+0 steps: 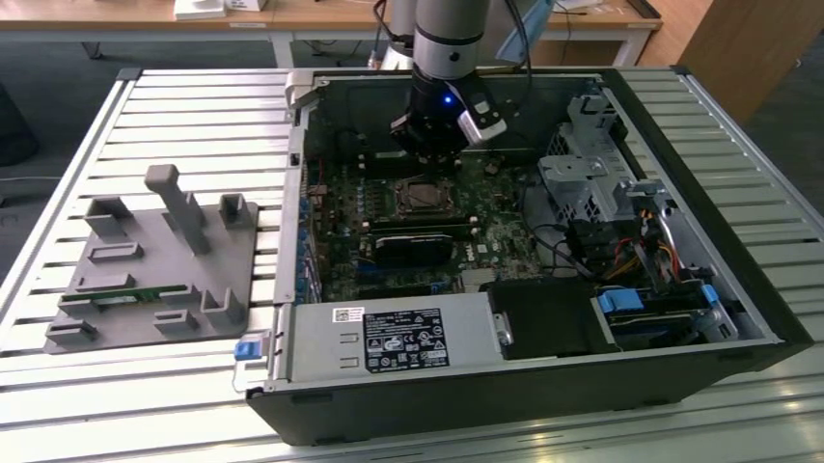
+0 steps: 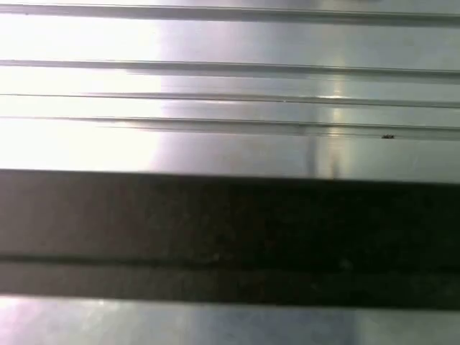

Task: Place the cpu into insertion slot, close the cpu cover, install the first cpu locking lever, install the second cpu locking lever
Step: 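Install the first cpu locking lever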

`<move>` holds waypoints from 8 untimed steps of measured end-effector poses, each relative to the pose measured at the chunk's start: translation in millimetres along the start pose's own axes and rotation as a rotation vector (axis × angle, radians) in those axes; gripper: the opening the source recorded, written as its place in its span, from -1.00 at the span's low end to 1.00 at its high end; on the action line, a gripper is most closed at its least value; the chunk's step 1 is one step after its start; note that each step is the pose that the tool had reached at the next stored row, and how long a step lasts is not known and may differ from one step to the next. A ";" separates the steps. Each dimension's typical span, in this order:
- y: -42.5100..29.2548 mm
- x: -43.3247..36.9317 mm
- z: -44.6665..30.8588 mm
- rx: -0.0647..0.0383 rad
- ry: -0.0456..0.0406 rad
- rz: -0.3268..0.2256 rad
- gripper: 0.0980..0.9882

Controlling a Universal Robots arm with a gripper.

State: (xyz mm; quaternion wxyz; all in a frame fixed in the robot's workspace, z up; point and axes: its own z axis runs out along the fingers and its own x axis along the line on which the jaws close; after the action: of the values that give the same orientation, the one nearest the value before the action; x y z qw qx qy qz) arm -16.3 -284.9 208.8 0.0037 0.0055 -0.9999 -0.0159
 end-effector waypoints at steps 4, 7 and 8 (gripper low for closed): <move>0.1 6.6 -1.9 -0.014 -0.0023 0.000 -0.98; 0.2 10.5 -3.0 -0.027 -0.0053 -0.001 -0.98; 0.2 10.8 -3.1 -0.031 -0.0064 -0.002 -0.98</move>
State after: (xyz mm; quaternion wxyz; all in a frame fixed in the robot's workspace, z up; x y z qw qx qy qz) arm -27.0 -285.0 212.0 0.0005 0.0062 -0.9995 -0.0312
